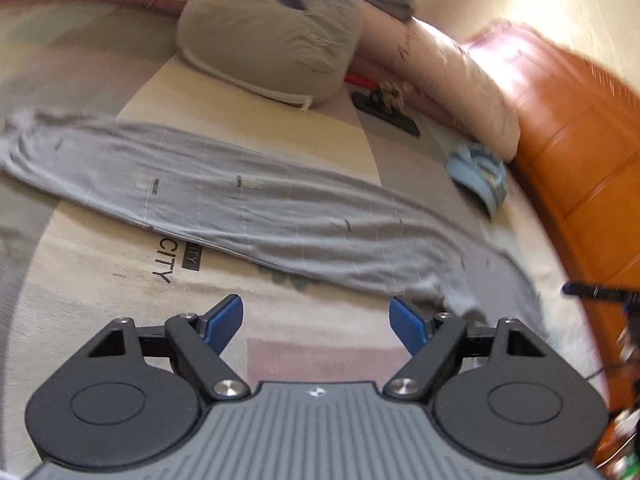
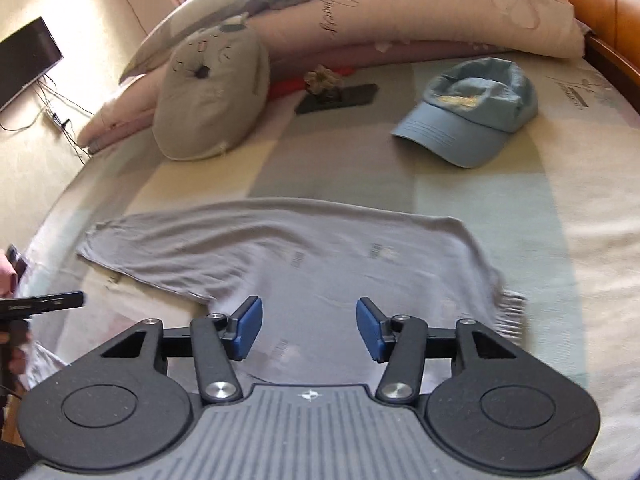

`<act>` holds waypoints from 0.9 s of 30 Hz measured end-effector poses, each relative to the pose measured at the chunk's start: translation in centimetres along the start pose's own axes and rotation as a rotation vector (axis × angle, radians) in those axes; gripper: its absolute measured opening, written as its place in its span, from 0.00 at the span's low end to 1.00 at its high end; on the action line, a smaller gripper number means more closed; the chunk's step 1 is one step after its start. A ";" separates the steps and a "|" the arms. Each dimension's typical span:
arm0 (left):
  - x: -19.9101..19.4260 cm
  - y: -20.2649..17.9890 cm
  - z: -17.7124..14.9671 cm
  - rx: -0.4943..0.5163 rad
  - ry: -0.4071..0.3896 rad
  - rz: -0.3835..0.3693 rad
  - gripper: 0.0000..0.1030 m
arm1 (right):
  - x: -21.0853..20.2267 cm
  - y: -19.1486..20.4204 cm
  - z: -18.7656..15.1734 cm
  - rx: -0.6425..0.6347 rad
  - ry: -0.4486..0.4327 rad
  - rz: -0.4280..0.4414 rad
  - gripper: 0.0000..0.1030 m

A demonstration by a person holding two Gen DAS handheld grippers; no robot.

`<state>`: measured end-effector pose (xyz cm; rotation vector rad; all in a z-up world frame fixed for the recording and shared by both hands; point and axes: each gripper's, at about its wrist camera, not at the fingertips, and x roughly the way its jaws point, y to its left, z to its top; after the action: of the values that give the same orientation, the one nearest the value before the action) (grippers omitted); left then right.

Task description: Fold clothes

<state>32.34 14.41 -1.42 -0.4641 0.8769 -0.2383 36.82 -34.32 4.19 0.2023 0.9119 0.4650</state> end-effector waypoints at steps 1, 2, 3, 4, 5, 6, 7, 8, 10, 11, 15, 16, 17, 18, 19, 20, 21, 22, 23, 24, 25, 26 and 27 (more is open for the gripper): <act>0.4 0.8 0.2 -0.042 -0.002 -0.022 0.78 | 0.5 0.8 0.3 -0.004 0.005 0.010 0.56; 0.8 1.6 0.3 -0.089 -0.006 -0.046 0.78 | 1.2 1.7 0.7 -0.013 0.011 0.021 0.56; 1.2 2.5 0.3 -0.146 -0.010 -0.078 0.78 | 2.0 2.6 1.2 -0.028 0.020 0.033 0.56; 1.7 3.4 0.4 -0.204 -0.015 -0.110 0.78 | 2.9 3.6 1.8 -0.046 0.034 0.048 0.56; 2.2 4.3 0.4 -0.260 -0.020 -0.143 0.78 | 3.9 4.6 2.6 -0.065 0.048 0.063 0.56; 2.6 5.0 0.4 -0.313 -0.027 -0.179 0.77 | 5.0 5.5 3.4 -0.085 0.065 0.081 0.56; 3.1 5.8 0.3 -0.364 -0.035 -0.209 0.77 | 6.2 6.4 4.2 -0.105 0.082 0.100 0.56; 3.7 6.4 0.2 -0.410 -0.047 -0.231 0.77 | 7.2 7.3 4.8 -0.122 0.096 0.118 0.56; 4.8 7.7 -0.2 -0.502 -0.062 -0.272 0.77 | 9.9 9.1 6.6 -0.154 0.133 0.167 0.56; 5.4 8.4 -0.5 -0.552 -0.062 -0.289 0.77 | 11.3 9.8 7.5 -0.169 0.155 0.193 0.56; 6.5 9.4 -0.9 -0.622 -0.096 -0.320 0.75 | 16.9 12.1 10.4 -0.233 0.232 0.250 0.56; 6.7 9.2 -0.8 -0.622 -0.099 -0.309 0.75 | 18.1 12.5 10.9 -0.250 0.248 0.260 0.56; 6.9 9.1 -0.6 -0.618 -0.104 -0.297 0.75 | 19.3 12.8 11.3 -0.265 0.263 0.273 0.56; 7.1 8.9 -0.5 -0.614 -0.109 -0.286 0.75 | 20.5 13.2 11.8 -0.279 0.276 0.286 0.56; 7.3 8.7 -0.3 -0.612 -0.115 -0.273 0.75 | 21.6 13.4 12.2 -0.293 0.288 0.299 0.56; 7.5 8.6 -0.1 -0.612 -0.124 -0.260 0.75 | 22.6 13.6 12.6 -0.303 0.297 0.312 0.56; 7.6 8.4 0.1 -0.612 -0.136 -0.249 0.75 | 23.5 13.9 12.9 -0.311 0.306 0.325 0.56; 7.8 8.3 0.3 -0.610 -0.151 -0.239 0.75 | 24.3 14.1 13.3 -0.318 0.314 0.339 0.56; 7.9 8.2 0.4 -0.609 -0.165 -0.230 0.75 | 25.3 14.4 13.9 -0.329 0.321 0.351 0.56; 8.0 8.2 0.5 -0.607 -0.180 -0.222 0.75 | 26.1 14.6 14.5 -0.341 0.326 0.358 0.56; 8.0 8.3 0.5 -0.606 -0.196 -0.217 0.75 | 26.9 14.7 15.0 -0.354 0.333 0.365 0.56; 8.0 8.5 0.5 -0.607 -0.209 -0.214 0.72 | 27.8 14.9 15.5 -0.367 0.341 0.373 0.56; 7.9 8.7 0.4 -0.614 -0.215 -0.213 0.71 | 28.9 15.1 16.0 -0.379 0.349 0.382 0.56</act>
<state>37.67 19.08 -10.79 -1.1376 0.6778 -0.1052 60.11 -7.06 -1.31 -0.0581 1.1086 1.0399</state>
